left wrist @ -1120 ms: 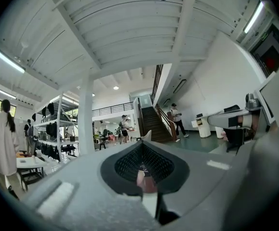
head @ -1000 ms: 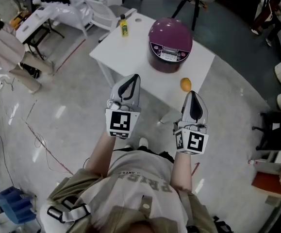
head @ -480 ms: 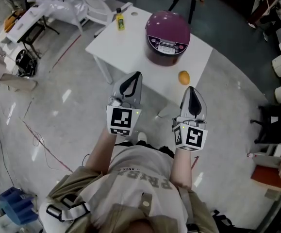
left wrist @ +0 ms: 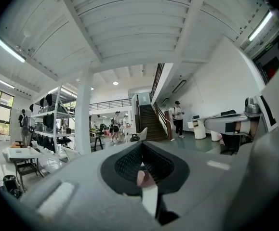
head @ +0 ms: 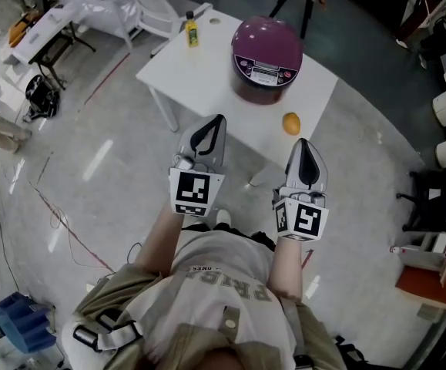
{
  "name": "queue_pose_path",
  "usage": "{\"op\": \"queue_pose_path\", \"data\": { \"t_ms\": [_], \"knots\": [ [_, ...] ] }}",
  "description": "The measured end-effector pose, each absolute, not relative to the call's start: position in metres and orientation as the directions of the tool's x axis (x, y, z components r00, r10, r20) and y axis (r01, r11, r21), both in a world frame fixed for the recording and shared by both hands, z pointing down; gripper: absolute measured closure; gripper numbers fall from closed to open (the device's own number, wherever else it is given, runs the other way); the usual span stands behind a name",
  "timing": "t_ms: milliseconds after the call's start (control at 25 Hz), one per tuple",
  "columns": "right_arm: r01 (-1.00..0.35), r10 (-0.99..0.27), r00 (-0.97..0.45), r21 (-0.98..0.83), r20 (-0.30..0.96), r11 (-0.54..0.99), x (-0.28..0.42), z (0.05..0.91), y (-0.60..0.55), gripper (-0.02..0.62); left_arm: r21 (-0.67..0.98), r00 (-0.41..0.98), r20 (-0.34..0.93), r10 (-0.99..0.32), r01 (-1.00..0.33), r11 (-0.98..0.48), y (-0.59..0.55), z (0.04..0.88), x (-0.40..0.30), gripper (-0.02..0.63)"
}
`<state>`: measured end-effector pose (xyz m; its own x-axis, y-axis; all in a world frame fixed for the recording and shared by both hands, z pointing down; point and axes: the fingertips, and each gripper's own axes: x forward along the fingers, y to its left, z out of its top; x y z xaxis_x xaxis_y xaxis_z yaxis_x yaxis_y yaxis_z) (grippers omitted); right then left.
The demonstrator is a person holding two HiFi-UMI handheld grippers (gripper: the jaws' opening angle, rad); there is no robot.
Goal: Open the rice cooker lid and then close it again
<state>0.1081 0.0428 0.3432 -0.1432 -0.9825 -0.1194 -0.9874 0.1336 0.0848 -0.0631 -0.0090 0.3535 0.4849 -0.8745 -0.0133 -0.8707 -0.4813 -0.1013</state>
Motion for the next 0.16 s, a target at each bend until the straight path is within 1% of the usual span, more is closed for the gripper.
{"op": "queue_pose_path", "data": {
  "t_ms": [160],
  "knots": [
    [-0.987,-0.983,-0.148,0.084,-0.11,0.139,0.1084,0.3481,0.045,0.595,-0.099,0.481,-0.003,-0.877,-0.873,-0.478,-0.0064,0.3576,-0.0634,0.598]
  ]
}}
